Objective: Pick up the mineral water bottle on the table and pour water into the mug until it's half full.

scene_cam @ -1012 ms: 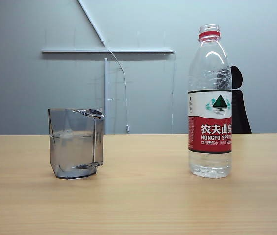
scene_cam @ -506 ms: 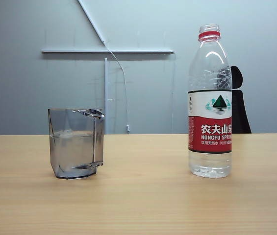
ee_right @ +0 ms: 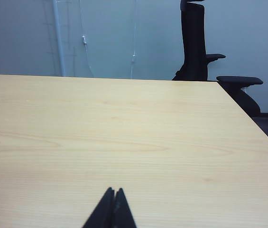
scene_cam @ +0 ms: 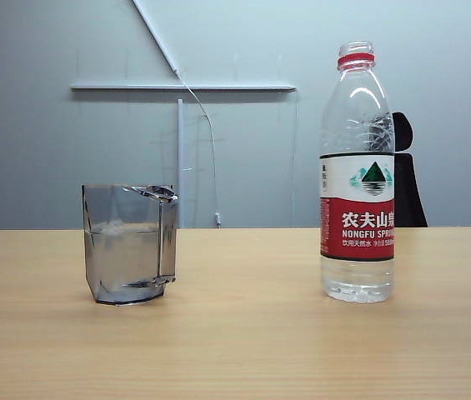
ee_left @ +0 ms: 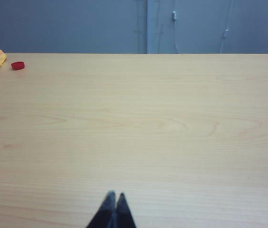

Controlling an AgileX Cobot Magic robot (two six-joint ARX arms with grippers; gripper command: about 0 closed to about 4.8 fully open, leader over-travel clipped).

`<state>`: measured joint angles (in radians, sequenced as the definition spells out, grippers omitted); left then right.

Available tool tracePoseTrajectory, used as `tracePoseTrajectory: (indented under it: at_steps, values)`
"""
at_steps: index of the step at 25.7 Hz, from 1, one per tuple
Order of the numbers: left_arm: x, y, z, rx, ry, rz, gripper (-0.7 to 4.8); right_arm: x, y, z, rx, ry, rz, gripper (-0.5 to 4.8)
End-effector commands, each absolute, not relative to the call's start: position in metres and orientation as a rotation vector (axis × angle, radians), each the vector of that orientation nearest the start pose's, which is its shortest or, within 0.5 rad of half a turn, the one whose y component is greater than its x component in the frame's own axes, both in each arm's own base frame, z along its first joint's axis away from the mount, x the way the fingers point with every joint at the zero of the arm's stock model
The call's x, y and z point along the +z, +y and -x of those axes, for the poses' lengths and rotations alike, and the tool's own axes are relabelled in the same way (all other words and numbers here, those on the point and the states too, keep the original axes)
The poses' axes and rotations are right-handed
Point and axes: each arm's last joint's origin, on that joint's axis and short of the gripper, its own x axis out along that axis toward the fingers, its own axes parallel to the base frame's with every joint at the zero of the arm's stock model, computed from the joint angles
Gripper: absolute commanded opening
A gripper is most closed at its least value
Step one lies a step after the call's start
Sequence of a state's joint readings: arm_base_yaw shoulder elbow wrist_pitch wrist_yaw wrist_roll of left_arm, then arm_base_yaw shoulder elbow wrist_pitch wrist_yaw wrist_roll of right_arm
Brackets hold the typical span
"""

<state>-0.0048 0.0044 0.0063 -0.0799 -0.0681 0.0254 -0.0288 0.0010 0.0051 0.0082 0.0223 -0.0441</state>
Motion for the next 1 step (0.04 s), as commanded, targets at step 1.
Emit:
tracePoseTrajectory:
  at_steps: [1]
  values:
    - [0.1590, 0.0014, -0.0972, 0.060, 0.071, -0.025, -0.02, 0.1659, -0.0035, -0.0976, -0.053, -0.022, 0.046, -0.05]
